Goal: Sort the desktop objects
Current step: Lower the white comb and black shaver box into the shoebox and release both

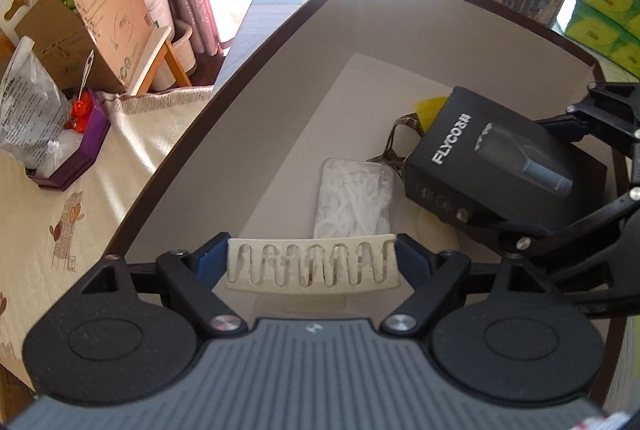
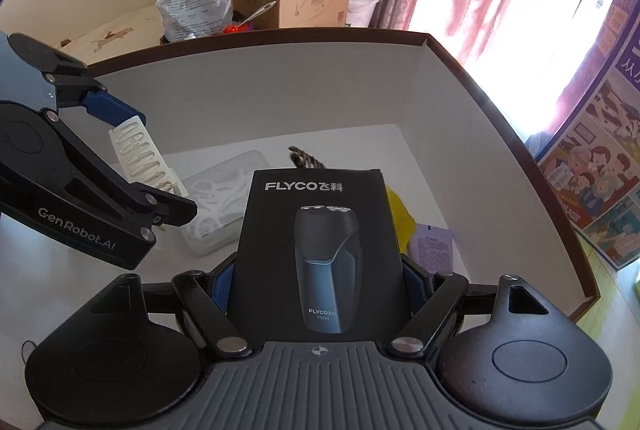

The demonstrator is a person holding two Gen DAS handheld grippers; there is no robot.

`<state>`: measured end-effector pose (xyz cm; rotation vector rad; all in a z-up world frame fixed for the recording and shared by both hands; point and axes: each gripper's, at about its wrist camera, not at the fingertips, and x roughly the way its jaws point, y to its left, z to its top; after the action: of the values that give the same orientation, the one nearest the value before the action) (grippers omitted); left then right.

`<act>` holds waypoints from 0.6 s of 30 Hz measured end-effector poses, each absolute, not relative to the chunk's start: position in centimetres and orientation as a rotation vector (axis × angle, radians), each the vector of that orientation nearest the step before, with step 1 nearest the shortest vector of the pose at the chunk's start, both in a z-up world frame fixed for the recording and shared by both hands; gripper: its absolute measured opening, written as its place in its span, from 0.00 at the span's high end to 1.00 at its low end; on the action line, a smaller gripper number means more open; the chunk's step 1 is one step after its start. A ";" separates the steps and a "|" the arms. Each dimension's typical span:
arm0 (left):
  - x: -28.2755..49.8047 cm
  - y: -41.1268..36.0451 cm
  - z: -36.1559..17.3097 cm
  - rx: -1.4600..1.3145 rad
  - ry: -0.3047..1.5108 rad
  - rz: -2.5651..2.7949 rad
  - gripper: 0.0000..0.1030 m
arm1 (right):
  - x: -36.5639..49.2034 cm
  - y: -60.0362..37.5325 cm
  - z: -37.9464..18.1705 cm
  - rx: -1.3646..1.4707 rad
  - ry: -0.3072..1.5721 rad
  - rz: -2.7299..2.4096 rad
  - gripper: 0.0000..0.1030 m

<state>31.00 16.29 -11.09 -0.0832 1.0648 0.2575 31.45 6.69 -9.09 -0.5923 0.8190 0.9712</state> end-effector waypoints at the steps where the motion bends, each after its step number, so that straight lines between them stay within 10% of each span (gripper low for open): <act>1: 31.1 16.4 -11.2 -0.094 1.066 0.260 0.19 | 31.5 6.7 -9.1 -0.593 0.819 0.965 0.26; 18: 30.4 16.8 -10.5 -0.142 1.055 0.271 0.08 | 31.3 5.2 -8.4 -0.604 0.800 0.913 0.04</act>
<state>30.45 16.81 -10.50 -0.1424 1.0555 0.2708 31.32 5.21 -8.39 -0.6043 0.8001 0.9130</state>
